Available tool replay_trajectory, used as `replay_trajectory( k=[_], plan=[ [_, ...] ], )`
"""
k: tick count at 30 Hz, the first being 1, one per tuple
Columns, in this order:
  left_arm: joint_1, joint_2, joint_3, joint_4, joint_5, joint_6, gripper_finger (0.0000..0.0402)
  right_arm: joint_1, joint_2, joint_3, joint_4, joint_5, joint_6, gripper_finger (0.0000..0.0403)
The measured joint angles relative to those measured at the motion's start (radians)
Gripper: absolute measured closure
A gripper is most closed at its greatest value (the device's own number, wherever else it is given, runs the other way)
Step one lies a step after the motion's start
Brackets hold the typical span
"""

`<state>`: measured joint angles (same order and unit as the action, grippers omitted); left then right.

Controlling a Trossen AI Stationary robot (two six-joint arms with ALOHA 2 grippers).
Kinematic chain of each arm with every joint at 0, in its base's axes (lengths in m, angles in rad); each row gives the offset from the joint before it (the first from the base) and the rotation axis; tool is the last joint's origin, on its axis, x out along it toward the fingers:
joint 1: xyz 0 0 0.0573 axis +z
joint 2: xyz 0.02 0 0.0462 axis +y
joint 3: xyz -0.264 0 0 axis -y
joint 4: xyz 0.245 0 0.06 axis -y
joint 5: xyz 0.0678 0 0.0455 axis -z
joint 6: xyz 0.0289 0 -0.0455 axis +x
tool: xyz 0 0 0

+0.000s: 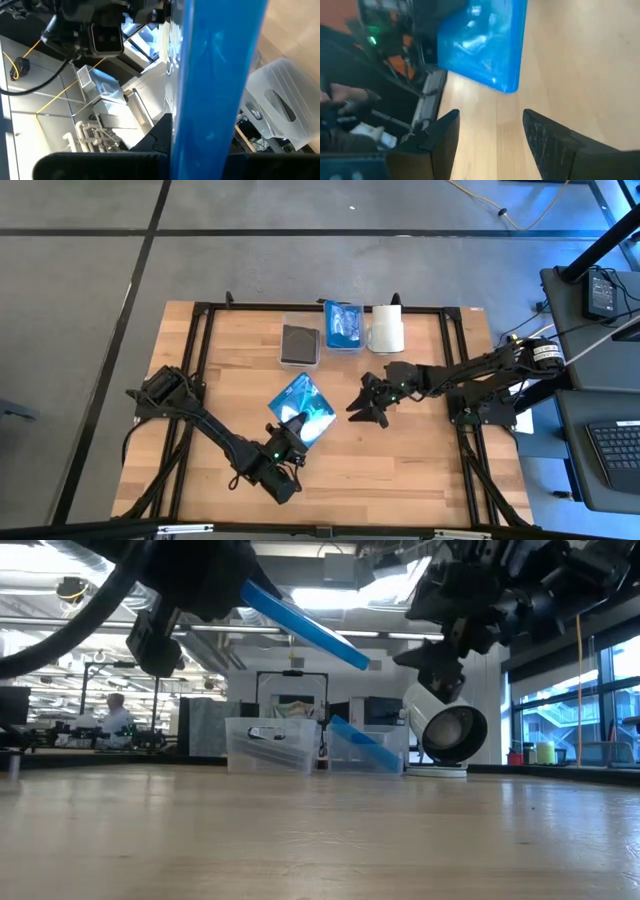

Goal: Pick & place jewel cases by type
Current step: Put the blue CD Case into the right transparent bin

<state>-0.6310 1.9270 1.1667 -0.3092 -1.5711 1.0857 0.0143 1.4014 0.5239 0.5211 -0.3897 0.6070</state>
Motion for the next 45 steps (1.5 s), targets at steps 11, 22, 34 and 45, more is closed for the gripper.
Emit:
replay_trajectory(
  k=[11, 22, 34, 45],
  plan=[
    [0.009, 0.000, 0.000, 0.005, 0.000, 0.002, 0.0382, -0.032, 0.000, -0.011, 0.105, 0.049, 0.135, 0.0180],
    [0.070, -0.002, -0.001, 0.156, 0.000, 0.017, 0.0382, -0.032, 0.006, -0.011, 0.074, 0.135, 0.156, 0.0180],
    [0.104, -0.002, -0.001, 0.207, 0.001, 0.020, 0.0382, -0.059, 0.017, -0.011, 0.073, 0.153, 0.201, 0.0180],
    [0.104, -0.002, -0.001, 0.240, 0.000, 0.028, 0.0382, -0.076, 0.017, -0.009, 0.128, 0.098, 0.224, 0.0190]
  ],
)
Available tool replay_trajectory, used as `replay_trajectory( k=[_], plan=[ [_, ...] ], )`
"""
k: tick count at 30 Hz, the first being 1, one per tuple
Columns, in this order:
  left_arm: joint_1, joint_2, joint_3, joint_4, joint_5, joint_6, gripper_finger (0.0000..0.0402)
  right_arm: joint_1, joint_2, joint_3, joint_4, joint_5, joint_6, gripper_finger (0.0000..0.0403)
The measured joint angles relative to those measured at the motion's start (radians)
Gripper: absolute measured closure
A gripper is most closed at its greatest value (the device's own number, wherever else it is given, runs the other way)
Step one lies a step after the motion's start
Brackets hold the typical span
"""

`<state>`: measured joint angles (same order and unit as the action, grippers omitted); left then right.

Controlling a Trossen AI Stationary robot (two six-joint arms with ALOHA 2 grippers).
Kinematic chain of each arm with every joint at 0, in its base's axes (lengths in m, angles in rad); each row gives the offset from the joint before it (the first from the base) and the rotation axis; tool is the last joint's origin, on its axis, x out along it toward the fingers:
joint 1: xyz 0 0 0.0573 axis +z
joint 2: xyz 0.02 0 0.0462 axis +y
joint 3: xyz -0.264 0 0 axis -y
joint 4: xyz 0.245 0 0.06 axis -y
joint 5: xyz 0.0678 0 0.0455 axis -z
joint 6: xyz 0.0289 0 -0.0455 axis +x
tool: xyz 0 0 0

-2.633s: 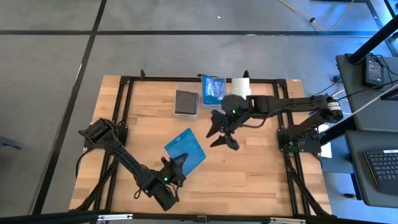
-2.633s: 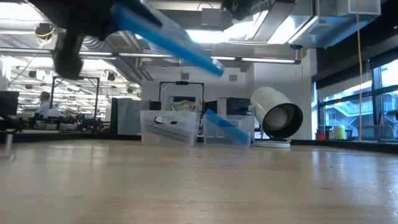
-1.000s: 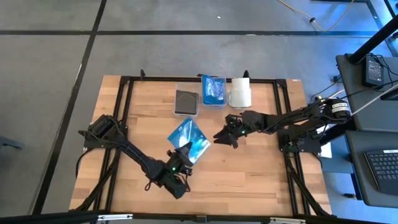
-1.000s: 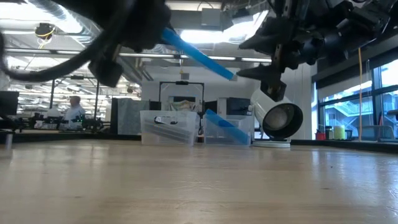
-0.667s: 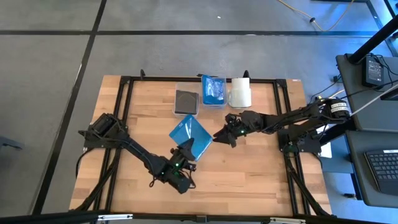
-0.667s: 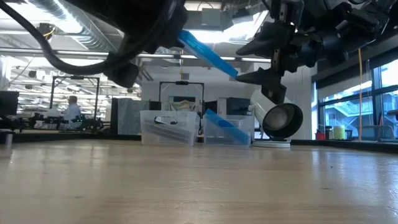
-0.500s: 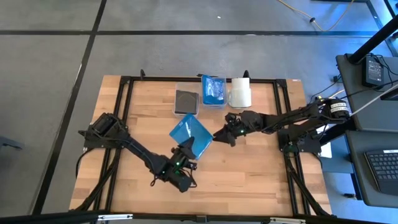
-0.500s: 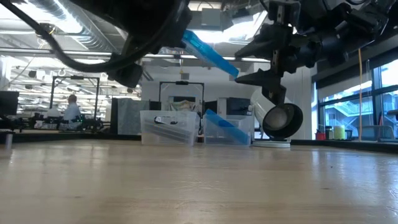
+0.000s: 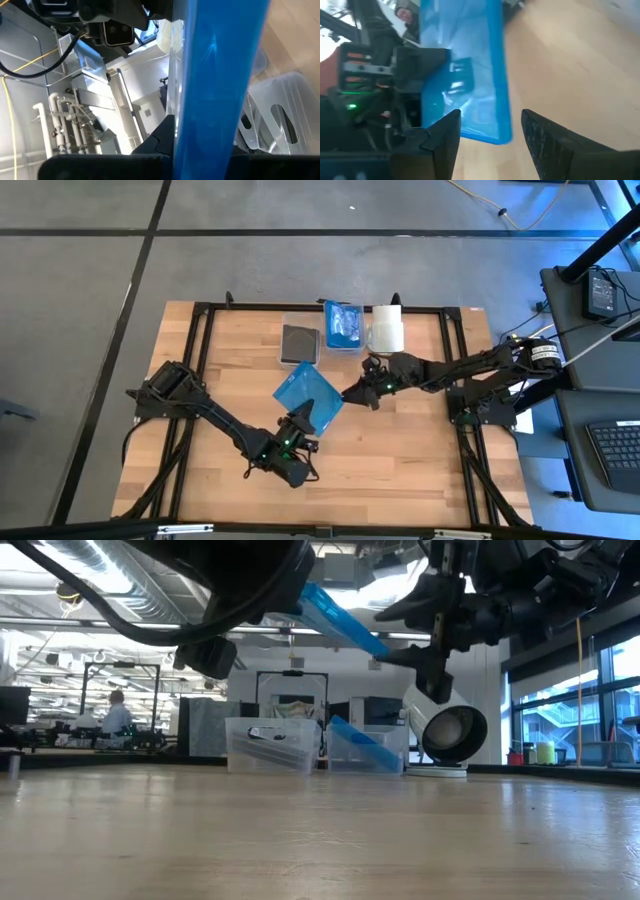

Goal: Pick & place jewel cases by type
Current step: Put the blue CD Case into the right transparent bin

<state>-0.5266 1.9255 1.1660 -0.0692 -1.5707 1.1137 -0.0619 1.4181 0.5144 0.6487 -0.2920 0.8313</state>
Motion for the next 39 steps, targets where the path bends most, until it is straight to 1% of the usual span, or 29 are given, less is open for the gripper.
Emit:
replay_trajectory(
  k=[2, 8, 12, 18, 22, 25, 29, 33, 36, 39],
  plan=[
    [0.001, 0.000, 0.000, 0.004, 0.000, 0.000, 0.0382, 0.000, 0.000, 0.000, 0.018, -0.021, 0.003, 0.0200],
    [0.020, 0.000, 0.000, 0.092, 0.000, 0.008, 0.0382, 0.000, 0.000, 0.000, 0.021, -0.024, 0.021, 0.0223],
    [0.033, 0.000, 0.000, 0.134, 0.000, 0.008, 0.0382, 0.000, 0.000, 0.000, 0.020, -0.043, 0.028, 0.0225],
    [0.037, 0.000, 0.000, 0.136, -0.002, 0.007, 0.0382, -0.002, 0.001, 0.000, 0.047, -0.091, 0.029, 0.0226],
    [0.032, 0.000, 0.000, 0.136, 0.002, 0.015, 0.0382, -0.002, 0.001, 0.000, 0.045, -0.095, 0.049, 0.0232],
    [0.028, 0.000, 0.000, 0.136, 0.002, 0.016, 0.0382, -0.001, 0.001, 0.000, 0.047, -0.098, 0.052, 0.0250],
    [0.024, 0.000, 0.000, 0.135, 0.002, 0.021, 0.0382, -0.002, 0.001, 0.000, 0.045, -0.097, 0.054, 0.0286],
    [0.020, 0.000, 0.000, 0.131, 0.009, 0.060, 0.0382, -0.001, 0.001, 0.000, 0.044, -0.102, 0.059, 0.0319],
    [0.016, 0.000, 0.000, 0.129, 0.021, 0.087, 0.0382, -0.001, 0.001, 0.000, 0.038, -0.105, 0.059, 0.0329],
    [0.015, 0.000, 0.000, 0.128, 0.029, 0.091, 0.0382, -0.001, 0.001, -0.001, 0.036, -0.105, 0.062, 0.0328]
  ],
)
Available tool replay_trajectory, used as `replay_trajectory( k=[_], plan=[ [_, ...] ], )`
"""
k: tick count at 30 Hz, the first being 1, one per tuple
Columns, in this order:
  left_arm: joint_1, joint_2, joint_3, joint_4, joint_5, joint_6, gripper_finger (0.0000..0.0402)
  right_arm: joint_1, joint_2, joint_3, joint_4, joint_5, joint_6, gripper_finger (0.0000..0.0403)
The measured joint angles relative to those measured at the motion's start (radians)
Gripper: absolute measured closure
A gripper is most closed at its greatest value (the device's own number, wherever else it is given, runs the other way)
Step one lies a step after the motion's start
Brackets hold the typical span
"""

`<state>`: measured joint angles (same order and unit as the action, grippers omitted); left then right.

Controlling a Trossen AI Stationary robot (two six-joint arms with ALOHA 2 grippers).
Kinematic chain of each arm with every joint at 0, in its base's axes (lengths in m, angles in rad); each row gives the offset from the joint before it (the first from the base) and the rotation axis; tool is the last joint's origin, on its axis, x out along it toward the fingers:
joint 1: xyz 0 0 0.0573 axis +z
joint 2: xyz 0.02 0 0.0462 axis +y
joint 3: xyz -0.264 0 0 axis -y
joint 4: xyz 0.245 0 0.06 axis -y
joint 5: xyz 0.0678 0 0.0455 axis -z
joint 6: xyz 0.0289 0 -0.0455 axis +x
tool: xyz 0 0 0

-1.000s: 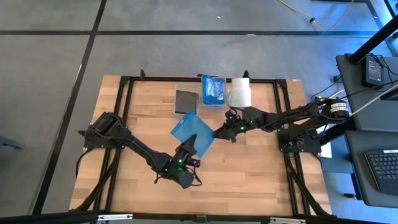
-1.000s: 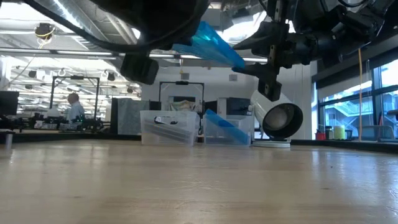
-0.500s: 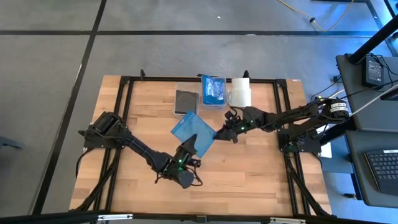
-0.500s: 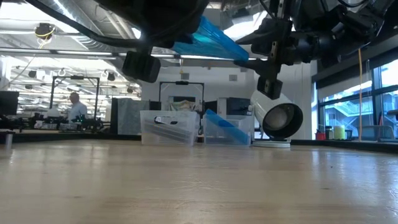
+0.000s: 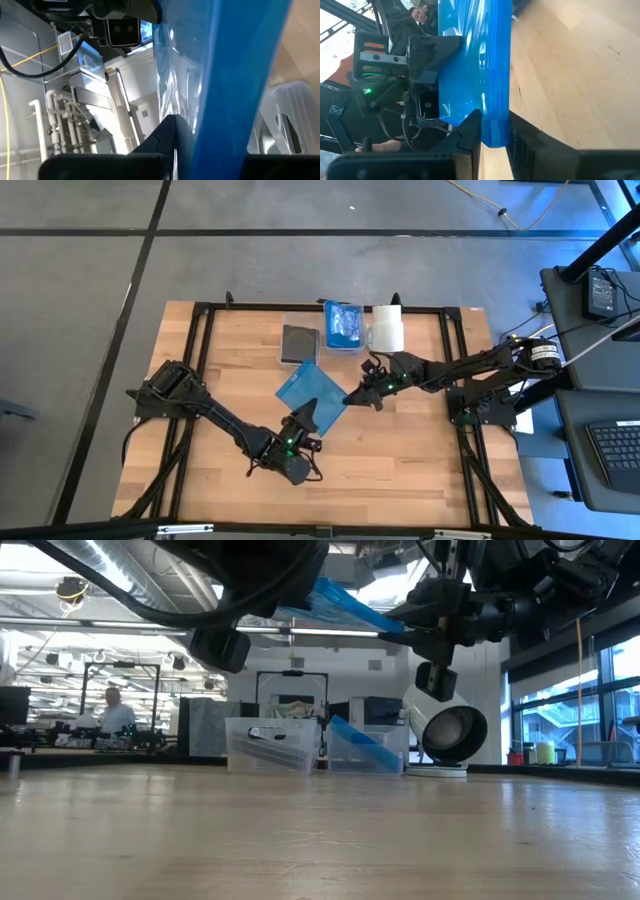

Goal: Pick & place jewel cases by type
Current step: Put the blue CD Case into the right transparent bin

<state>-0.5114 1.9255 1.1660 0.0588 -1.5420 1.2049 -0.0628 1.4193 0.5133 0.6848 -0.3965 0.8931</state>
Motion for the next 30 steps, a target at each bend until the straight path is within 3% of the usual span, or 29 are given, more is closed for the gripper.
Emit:
replay_trajectory(
  k=[10, 22, 30],
  plan=[
    [0.000, 0.000, 0.000, -0.001, 0.023, 0.010, 0.0376, 0.000, 0.000, 0.000, -0.010, 0.001, -0.007, 0.0332],
    [-0.022, 0.002, 0.000, -0.001, 0.063, -0.012, 0.0283, 0.000, -0.002, 0.003, 0.022, 0.009, -0.017, 0.0339],
    [-0.060, -0.018, 0.000, -0.002, 0.105, -0.091, 0.0265, 0.000, -0.002, 0.004, 0.068, 0.069, -0.086, 0.0339]
  ],
)
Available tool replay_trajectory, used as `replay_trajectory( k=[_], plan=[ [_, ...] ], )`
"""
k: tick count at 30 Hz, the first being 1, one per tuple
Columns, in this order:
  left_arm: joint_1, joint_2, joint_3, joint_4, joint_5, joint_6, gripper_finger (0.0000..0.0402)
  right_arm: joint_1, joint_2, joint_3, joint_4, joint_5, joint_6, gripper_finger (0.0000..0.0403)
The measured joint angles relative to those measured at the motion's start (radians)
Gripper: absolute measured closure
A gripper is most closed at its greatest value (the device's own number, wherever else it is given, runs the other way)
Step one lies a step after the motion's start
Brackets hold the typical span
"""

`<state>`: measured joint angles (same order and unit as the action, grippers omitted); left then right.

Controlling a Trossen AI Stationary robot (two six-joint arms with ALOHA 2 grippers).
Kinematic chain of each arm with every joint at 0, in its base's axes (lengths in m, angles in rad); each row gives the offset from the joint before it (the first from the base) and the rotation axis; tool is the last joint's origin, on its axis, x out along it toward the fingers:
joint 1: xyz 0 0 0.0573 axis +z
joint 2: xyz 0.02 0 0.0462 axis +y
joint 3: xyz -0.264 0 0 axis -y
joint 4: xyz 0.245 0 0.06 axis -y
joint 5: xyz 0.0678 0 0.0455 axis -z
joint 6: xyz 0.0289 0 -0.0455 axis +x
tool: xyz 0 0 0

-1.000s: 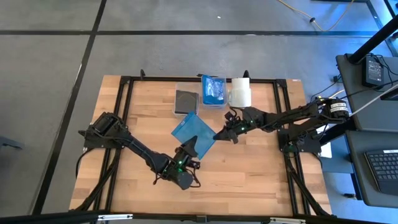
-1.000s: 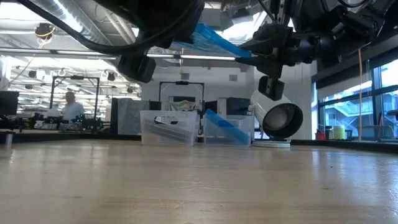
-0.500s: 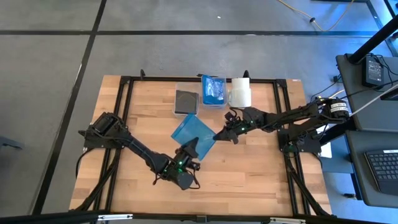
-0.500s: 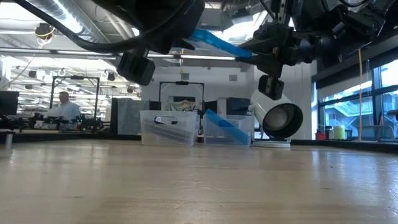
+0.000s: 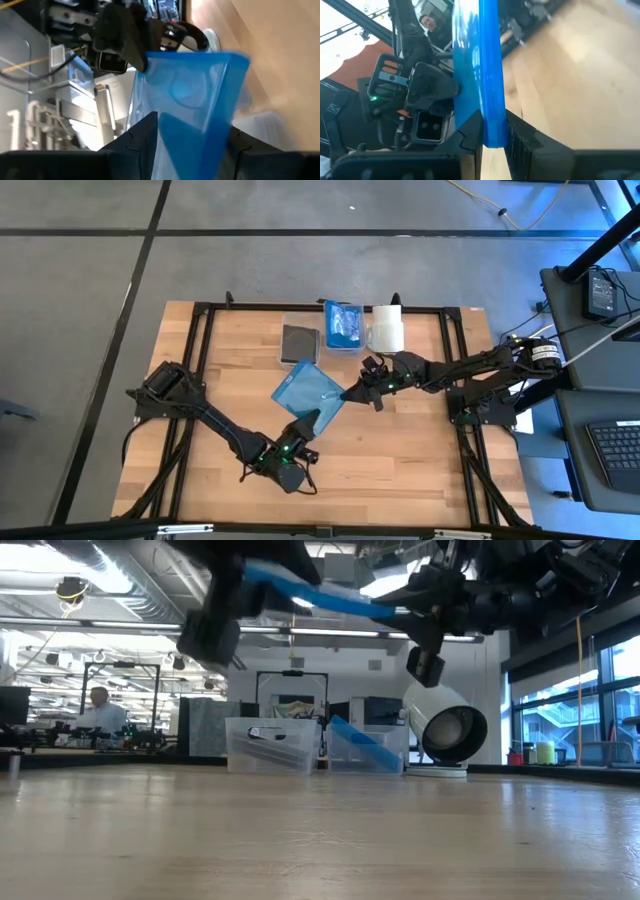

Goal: Pick & place jewel cases by type
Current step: Put the blue CD Case into the right transparent bin

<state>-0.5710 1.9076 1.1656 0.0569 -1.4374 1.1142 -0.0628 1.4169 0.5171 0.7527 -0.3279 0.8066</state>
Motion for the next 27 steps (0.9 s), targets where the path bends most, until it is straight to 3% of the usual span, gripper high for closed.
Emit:
replay_trajectory(
  k=[4, 8, 13, 16, 18, 27],
  plan=[
    [-0.018, -0.044, -0.001, -0.038, 0.000, -0.145, 0.0265, 0.000, 0.000, 0.000, 0.048, 0.039, -0.085, 0.0339],
    [-0.034, -0.113, -0.001, -0.190, 0.041, -0.455, 0.0264, -0.006, 0.000, 0.001, 0.113, 0.087, -0.168, 0.0339],
    [-0.041, -0.205, 0.000, -0.447, 0.269, -0.933, 0.0264, -0.043, 0.002, 0.018, 0.136, 0.093, -0.248, 0.0339],
    [-0.056, -0.233, 0.000, -0.533, 0.393, -1.153, 0.0265, -0.073, 0.001, 0.042, 0.133, 0.150, -0.325, 0.0340],
    [-0.070, -0.250, -0.027, -0.542, 0.381, -1.247, 0.0265, -0.091, 0.001, 0.053, 0.134, 0.150, -0.351, 0.0340],
    [-0.220, -0.292, -0.148, -0.567, 0.105, -1.605, 0.0265, -0.169, 0.001, 0.056, 0.131, 0.136, -0.344, 0.0340]
  ],
)
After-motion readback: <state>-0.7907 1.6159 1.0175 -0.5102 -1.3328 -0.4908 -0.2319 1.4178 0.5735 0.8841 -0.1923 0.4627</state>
